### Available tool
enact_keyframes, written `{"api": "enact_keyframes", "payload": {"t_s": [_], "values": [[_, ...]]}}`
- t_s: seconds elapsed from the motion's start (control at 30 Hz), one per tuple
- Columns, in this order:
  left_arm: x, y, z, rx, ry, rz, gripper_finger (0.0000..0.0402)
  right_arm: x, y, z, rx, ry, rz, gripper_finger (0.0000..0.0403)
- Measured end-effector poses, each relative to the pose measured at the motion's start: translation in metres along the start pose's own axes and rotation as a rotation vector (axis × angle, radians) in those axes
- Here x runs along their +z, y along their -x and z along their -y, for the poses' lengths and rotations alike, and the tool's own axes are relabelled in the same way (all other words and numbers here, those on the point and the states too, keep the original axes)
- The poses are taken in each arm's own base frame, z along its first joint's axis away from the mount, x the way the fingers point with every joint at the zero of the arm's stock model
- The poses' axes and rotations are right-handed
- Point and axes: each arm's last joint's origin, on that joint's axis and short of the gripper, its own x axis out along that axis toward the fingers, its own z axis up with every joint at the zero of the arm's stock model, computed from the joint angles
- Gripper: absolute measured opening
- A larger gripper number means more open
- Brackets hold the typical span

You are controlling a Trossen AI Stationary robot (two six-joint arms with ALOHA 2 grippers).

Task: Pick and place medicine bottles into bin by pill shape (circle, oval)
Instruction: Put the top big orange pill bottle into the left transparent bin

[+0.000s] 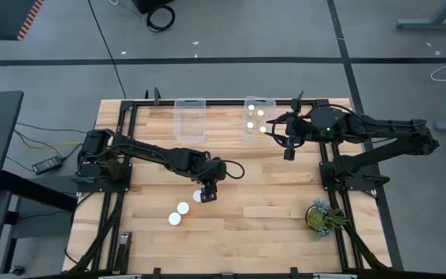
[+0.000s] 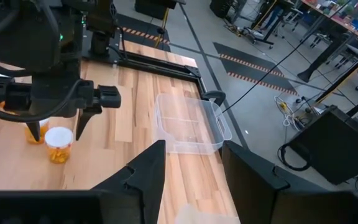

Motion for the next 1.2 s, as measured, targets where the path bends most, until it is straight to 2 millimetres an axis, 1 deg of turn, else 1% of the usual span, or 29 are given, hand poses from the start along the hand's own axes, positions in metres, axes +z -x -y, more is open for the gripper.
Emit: {"api": "enact_keyframes", "payload": {"t_s": [0.1,0.4,0.9,1.03,1.2], "values": [[0.0,-0.001,0.0,-0.001,-0.001,-0.001,0.0282,0.0,0.0,0.0,0.0,0.0,0.0,0.0166],[-0.002,-0.017,0.002,0.005,-0.006,-0.036,0.0282,0.0,0.0,0.0,0.0,0.0,0.0,0.0166],[-0.01,-0.028,0.001,0.025,-0.023,-0.129,0.0281,0.0,0.0,0.0,0.0,0.001,-0.002,0.0166],[-0.009,-0.028,0.001,0.024,-0.022,-0.124,0.0271,0.0,0.0,0.0,0.0,0.001,-0.002,0.0166],[-0.01,-0.028,0.001,0.025,-0.024,-0.129,0.0244,0.0,0.0,0.0,0.0,0.001,-0.001,0.0166]]}}
